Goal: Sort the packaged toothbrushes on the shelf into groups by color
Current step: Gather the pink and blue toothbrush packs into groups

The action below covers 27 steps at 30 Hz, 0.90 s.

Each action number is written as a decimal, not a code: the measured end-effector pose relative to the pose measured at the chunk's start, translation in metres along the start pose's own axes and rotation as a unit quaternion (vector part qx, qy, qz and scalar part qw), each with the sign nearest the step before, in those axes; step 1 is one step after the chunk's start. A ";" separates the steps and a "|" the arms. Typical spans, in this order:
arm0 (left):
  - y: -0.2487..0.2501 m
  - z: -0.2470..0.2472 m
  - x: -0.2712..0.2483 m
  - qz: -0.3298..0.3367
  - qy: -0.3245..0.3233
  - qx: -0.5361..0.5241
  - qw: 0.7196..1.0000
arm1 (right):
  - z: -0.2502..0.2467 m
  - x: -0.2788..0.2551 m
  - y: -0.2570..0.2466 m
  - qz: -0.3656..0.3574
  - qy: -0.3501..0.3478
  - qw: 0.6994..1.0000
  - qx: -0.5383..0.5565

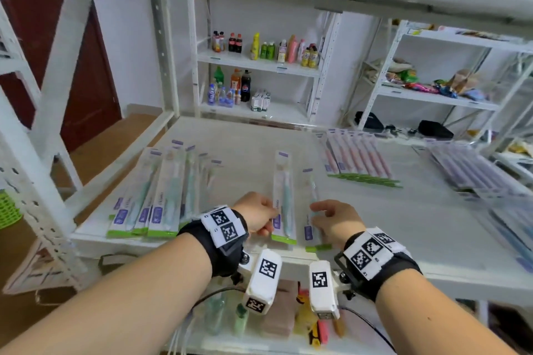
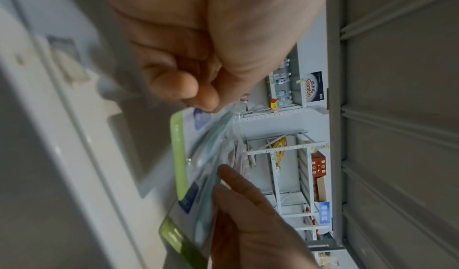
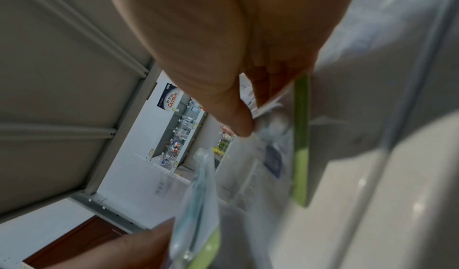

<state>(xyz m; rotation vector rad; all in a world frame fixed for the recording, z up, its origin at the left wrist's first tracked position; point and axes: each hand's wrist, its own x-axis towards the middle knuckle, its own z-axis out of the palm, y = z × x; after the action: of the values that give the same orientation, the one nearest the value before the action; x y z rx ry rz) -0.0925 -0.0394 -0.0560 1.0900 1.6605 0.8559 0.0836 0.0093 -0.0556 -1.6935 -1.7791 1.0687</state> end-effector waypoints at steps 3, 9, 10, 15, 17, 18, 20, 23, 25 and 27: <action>-0.003 0.013 0.009 -0.015 -0.006 -0.017 1.000 | -0.007 0.001 0.005 -0.028 -0.025 0.999 -0.035; -0.006 0.020 0.018 -0.024 -0.007 -0.025 0.999 | -0.021 0.009 0.003 -0.041 -0.081 0.990 -0.111; -0.006 0.020 0.018 -0.025 -0.010 -0.027 0.999 | -0.022 0.010 0.003 -0.047 -0.086 0.988 -0.123; -0.007 0.020 0.021 -0.033 -0.019 -0.010 0.999 | -0.026 0.012 0.005 -0.073 -0.114 0.979 -0.150; -0.007 0.022 0.021 -0.024 -0.019 -0.007 0.999 | -0.027 0.014 0.007 -0.076 -0.124 0.977 -0.155; -0.008 0.023 0.021 -0.018 -0.015 -0.006 1.000 | -0.028 0.014 0.007 -0.078 -0.127 0.976 -0.158; -0.010 0.026 0.021 -0.003 -0.003 -0.002 1.000 | -0.027 0.016 0.008 -0.082 -0.127 0.975 -0.160; -0.013 0.028 0.023 0.018 0.010 0.015 1.000 | -0.027 0.018 0.010 -0.083 -0.128 0.978 -0.145; -0.014 0.029 0.023 0.024 0.010 0.026 0.999 | -0.027 0.020 0.012 -0.088 -0.129 0.977 -0.142; -0.014 0.030 0.024 0.029 0.006 0.030 0.999 | -0.028 0.022 0.014 -0.092 -0.130 0.977 -0.141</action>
<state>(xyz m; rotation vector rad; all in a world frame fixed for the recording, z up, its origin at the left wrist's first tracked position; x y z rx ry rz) -0.0721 -0.0209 -0.0857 1.1812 1.6800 0.8563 0.1107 0.0357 -0.0538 -1.5569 -2.2994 1.0331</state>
